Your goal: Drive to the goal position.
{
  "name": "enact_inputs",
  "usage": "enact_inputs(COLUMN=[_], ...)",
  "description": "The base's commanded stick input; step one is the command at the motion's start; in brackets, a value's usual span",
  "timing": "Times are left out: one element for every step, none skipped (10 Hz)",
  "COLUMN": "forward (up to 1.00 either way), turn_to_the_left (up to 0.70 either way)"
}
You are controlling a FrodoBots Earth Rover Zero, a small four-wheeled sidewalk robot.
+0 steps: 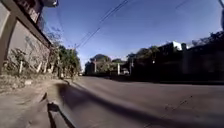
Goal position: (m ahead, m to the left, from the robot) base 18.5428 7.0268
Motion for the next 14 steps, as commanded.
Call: enact_inputs(forward=[1.00,1.00,1.00,1.00,1.00,1.00,1.00,1.00,1.00,1.00,1.00,1.00,1.00,1.00], turn_to_the_left=[0.00,0.00,0.00,0.00,0.00,0.00,0.00,0.10,0.19,0.20,0.23,0.26,0.26,0.26])
